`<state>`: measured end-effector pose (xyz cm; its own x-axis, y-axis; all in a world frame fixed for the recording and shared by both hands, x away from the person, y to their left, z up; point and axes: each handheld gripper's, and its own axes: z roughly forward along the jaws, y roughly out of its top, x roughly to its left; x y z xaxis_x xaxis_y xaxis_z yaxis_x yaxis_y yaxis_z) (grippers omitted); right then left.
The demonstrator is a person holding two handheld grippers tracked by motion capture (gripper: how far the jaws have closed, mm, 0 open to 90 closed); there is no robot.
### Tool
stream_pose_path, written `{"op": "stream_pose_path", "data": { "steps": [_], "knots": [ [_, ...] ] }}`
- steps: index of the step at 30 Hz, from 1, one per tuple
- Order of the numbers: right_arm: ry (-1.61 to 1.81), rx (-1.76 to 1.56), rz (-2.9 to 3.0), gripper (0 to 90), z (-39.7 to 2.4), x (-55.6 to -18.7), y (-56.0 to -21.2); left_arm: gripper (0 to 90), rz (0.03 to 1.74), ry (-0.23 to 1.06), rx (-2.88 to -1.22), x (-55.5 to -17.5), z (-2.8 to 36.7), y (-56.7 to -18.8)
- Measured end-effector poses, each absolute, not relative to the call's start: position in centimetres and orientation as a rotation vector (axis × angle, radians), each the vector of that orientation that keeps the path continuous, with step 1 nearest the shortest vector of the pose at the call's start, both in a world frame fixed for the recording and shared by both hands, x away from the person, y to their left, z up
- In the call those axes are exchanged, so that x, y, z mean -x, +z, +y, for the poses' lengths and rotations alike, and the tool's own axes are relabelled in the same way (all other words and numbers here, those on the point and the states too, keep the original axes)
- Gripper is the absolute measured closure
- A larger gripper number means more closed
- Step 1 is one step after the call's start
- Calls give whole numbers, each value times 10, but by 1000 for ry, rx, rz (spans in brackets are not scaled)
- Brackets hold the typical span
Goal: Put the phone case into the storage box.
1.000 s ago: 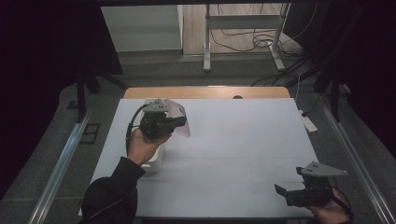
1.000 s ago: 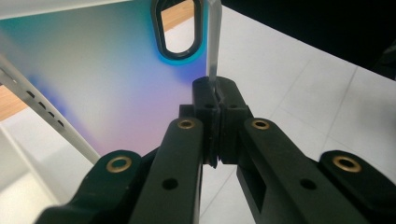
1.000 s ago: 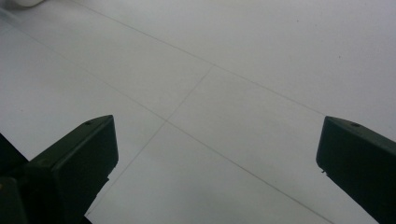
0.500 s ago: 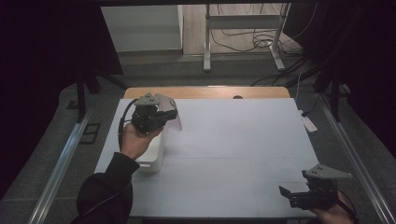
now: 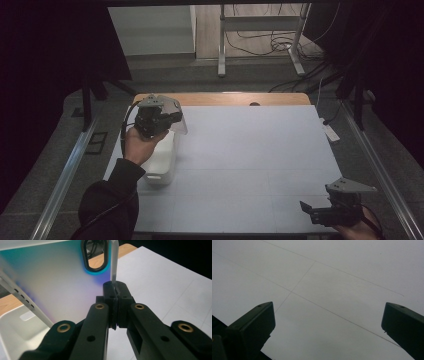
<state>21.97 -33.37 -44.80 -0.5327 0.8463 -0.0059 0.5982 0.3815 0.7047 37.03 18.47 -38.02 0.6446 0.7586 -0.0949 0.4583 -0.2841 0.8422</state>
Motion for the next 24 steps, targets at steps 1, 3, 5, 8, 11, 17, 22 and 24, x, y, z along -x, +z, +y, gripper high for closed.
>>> {"op": "stream_pose_path", "data": {
  "steps": [1,3,5,8,11,17,22,24],
  "knots": [
    [934,-1255,2281,0,-334,-220,-448,883,965,413,-1935,-372,186,-380],
    [936,-1259,2279,0,-334,-219,-448,882,978,420,-1935,-373,188,-380],
    [941,-1262,2278,0,-335,-219,-448,883,990,425,-1932,-375,191,-380],
    [943,-1269,2275,0,-336,-219,-448,883,998,430,-1932,-377,194,-379],
    [938,-1269,2277,0,-336,-219,-448,882,1018,443,-1932,-379,198,-380],
    [918,-1263,2288,0,-335,-220,-449,883,1053,458,-1931,-384,205,-382],
    [917,-1264,2293,0,-335,-220,-449,883,1089,464,-1928,-391,208,-385],
    [917,-1264,2294,0,-335,-220,-449,883,1101,468,-1926,-393,208,-387]
  ]
}}
